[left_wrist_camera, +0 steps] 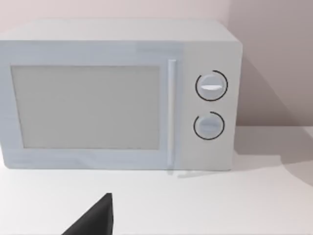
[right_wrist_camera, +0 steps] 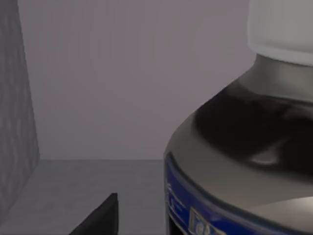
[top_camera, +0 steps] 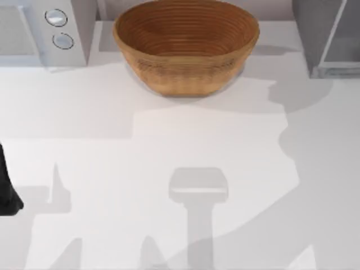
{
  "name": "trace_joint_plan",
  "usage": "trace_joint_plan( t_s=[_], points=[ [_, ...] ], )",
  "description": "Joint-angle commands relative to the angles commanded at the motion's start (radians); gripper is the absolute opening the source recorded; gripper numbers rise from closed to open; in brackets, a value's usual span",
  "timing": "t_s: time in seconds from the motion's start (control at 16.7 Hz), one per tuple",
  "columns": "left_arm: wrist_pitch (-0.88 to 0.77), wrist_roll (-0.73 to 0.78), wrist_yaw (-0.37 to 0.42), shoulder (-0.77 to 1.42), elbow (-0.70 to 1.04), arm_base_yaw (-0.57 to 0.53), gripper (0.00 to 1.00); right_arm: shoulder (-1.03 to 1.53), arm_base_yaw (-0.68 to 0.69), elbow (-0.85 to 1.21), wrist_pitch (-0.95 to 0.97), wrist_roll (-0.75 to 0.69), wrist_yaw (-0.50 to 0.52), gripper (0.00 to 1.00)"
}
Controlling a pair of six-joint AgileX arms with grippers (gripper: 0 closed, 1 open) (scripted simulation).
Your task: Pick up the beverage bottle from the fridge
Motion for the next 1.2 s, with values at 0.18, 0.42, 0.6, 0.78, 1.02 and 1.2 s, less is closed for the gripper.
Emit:
trace_joint_plan(
  t_s=[0.18,0.42,0.6,0.78,1.02,1.2],
  points=[
    [0.000,0.000,0.000,0.000,0.000,0.000,1.00,0.000,0.000,0.000,0.000,0.000,0.000,0.62],
    [0.000,0.000,0.000,0.000,0.000,0.000,1.00,0.000,0.000,0.000,0.000,0.000,0.000,0.32],
    [0.000,0.000,0.000,0.000,0.000,0.000,1.00,0.000,0.000,0.000,0.000,0.000,0.000,0.10],
    [0.000,0.000,0.000,0.000,0.000,0.000,1.00,0.000,0.000,0.000,0.000,0.000,0.000,0.00],
    [0.000,0.000,0.000,0.000,0.000,0.000,1.00,0.000,0.000,0.000,0.000,0.000,0.000,0.00],
    [0.000,0.000,0.000,0.000,0.000,0.000,1.00,-0.002,-0.003,-0.001,0.000,0.001,0.000,0.00]
  ],
)
